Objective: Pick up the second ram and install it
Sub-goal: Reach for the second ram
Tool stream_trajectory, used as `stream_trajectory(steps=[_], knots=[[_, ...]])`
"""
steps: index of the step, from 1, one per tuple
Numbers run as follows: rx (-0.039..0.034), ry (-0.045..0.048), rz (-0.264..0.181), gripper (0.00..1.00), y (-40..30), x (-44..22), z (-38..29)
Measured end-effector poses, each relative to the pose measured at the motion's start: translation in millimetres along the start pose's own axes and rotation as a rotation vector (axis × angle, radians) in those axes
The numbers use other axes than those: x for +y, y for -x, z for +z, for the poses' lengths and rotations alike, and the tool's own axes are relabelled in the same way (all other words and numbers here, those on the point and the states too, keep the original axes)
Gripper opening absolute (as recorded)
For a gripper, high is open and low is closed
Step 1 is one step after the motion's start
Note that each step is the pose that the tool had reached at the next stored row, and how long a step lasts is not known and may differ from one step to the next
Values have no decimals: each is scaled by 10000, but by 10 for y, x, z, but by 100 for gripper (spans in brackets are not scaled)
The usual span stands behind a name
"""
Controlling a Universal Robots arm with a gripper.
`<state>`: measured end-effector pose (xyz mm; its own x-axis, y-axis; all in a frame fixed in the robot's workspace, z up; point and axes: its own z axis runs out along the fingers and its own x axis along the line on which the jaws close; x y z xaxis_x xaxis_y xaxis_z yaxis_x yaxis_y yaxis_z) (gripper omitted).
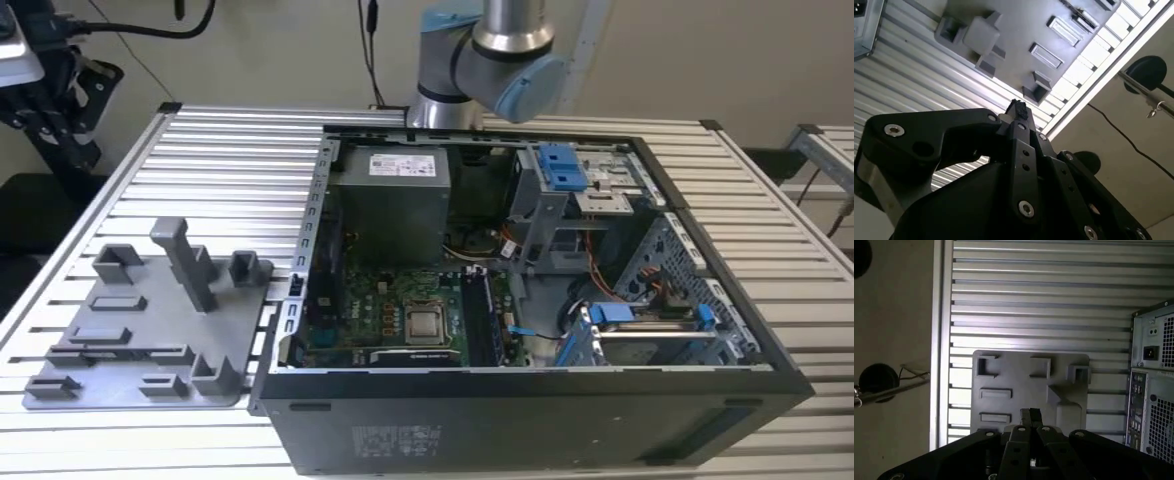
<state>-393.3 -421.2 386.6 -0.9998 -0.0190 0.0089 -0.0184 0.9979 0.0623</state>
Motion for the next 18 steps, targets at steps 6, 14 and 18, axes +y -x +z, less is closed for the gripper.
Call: stream_trajectory(steps=[6,14,18], knots=[[-2,0,0,11,-22,-160,-2],[-5,0,-1,11,-54,-380,-6],[-4,0,0,11,-59,-495,-9]])
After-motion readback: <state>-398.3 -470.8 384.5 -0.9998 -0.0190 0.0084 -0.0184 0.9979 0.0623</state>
